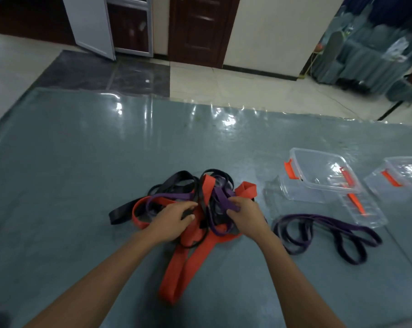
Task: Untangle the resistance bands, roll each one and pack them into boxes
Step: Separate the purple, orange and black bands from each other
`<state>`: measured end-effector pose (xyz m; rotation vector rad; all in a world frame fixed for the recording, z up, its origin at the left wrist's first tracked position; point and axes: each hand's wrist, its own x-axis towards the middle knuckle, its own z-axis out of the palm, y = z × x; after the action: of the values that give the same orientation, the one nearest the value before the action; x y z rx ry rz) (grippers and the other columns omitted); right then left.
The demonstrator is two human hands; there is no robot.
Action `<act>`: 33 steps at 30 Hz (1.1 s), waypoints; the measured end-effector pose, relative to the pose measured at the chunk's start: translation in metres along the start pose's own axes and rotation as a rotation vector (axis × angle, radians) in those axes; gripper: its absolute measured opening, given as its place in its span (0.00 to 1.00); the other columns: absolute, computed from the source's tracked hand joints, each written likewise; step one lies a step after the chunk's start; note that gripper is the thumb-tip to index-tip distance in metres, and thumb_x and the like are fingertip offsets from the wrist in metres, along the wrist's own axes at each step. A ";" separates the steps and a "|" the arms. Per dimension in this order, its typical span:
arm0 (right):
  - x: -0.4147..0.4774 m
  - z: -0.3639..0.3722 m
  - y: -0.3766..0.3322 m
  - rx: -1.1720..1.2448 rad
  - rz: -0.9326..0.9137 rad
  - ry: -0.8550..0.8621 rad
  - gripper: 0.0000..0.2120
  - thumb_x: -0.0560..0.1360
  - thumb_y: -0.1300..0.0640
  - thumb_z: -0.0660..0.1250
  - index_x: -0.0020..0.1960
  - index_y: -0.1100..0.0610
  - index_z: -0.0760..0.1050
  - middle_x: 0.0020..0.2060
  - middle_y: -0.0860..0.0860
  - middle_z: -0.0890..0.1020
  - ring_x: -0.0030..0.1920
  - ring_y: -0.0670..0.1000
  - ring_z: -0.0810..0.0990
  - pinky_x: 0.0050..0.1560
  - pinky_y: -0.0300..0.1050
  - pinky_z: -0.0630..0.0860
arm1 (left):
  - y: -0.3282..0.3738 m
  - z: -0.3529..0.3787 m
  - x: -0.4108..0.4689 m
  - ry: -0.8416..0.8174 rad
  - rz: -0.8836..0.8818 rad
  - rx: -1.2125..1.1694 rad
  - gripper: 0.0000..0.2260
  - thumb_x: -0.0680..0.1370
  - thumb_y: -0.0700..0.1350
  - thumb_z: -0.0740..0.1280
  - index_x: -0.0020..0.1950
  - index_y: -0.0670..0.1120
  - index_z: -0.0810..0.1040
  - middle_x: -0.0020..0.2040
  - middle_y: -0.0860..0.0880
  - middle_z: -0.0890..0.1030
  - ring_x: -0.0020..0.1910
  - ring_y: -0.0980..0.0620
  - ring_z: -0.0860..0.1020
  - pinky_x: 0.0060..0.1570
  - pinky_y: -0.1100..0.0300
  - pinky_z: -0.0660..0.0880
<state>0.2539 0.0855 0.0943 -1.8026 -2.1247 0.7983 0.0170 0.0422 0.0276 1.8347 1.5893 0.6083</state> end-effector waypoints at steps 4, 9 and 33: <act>-0.009 -0.026 -0.027 0.072 -0.111 0.065 0.13 0.73 0.62 0.68 0.56 0.51 0.82 0.34 0.45 0.82 0.33 0.45 0.77 0.36 0.35 0.72 | 0.014 0.001 0.014 0.048 0.036 0.005 0.27 0.78 0.48 0.69 0.77 0.51 0.67 0.74 0.53 0.71 0.74 0.54 0.68 0.73 0.53 0.66; -0.016 -0.068 -0.050 0.250 -0.199 0.164 0.14 0.74 0.64 0.69 0.57 0.52 0.83 0.45 0.43 0.84 0.46 0.41 0.82 0.50 0.30 0.74 | 0.052 0.001 0.035 0.142 0.112 -0.094 0.38 0.72 0.47 0.75 0.79 0.50 0.61 0.76 0.52 0.67 0.75 0.55 0.64 0.74 0.61 0.59; -0.019 -0.138 -0.017 0.991 -0.328 0.226 0.15 0.78 0.68 0.66 0.56 0.52 0.82 0.46 0.51 0.84 0.49 0.49 0.82 0.57 0.48 0.79 | 0.188 0.109 0.058 0.327 -0.047 -0.340 0.08 0.76 0.45 0.73 0.41 0.53 0.76 0.34 0.56 0.82 0.35 0.63 0.80 0.37 0.73 0.70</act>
<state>0.3151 0.1003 0.2201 -0.9359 -1.3939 1.1845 0.2337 0.0681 0.0826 1.4969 1.6069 1.1280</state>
